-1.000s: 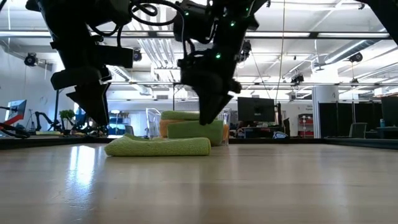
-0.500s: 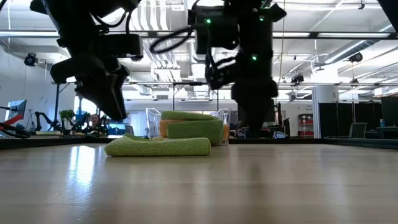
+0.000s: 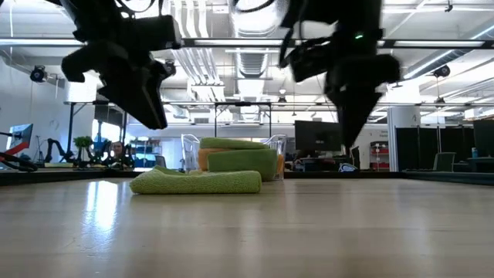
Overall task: Fold microfiber towels
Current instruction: Put the light green microfiber cloth into the transparent bin
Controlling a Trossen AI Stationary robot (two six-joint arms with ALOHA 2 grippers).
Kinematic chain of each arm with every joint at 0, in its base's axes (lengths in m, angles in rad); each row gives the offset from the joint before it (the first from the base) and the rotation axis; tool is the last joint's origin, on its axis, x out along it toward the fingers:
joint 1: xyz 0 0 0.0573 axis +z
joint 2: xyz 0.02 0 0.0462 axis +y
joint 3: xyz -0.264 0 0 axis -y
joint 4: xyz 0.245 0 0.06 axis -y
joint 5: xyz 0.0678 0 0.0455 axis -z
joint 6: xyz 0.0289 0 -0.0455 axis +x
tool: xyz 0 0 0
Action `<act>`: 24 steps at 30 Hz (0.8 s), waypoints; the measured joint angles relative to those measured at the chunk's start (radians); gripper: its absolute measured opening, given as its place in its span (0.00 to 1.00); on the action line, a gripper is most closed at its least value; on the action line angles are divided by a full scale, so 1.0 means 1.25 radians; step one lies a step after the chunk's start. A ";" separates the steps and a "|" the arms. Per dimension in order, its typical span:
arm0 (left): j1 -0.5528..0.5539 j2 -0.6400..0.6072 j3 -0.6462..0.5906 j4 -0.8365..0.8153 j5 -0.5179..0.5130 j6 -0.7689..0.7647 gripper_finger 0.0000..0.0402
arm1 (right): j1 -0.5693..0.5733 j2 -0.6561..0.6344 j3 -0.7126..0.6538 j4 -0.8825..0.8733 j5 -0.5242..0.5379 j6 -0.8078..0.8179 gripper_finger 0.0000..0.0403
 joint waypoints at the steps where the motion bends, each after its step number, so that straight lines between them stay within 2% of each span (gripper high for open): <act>1: -0.002 -0.004 0.000 0.000 0.000 0.002 0.27 | 0.008 -0.023 -0.025 0.012 0.003 -0.010 0.30; 6: -0.005 -0.011 -0.004 0.002 0.000 0.002 0.27 | 0.030 -0.139 -0.163 0.155 0.015 -0.011 0.30; 9: -0.003 -0.002 -0.004 0.016 0.000 0.000 0.27 | 0.031 -0.189 -0.220 0.299 0.018 -0.009 0.31; 12: -0.004 0.010 -0.005 0.040 0.000 0.000 0.27 | 0.032 -0.213 -0.264 0.467 0.016 -0.076 0.32; 15: -0.004 0.021 -0.005 0.054 0.000 0.001 0.27 | 0.030 -0.216 -0.287 0.601 -0.012 -0.183 0.34; 17: -0.004 0.027 -0.005 0.069 0.001 0.007 0.27 | 0.025 -0.200 -0.288 0.654 -0.031 -0.210 0.36; 24: -0.002 0.027 -0.014 0.063 -0.005 0.022 0.27 | 0.017 -0.090 -0.221 0.668 -0.048 -0.303 0.44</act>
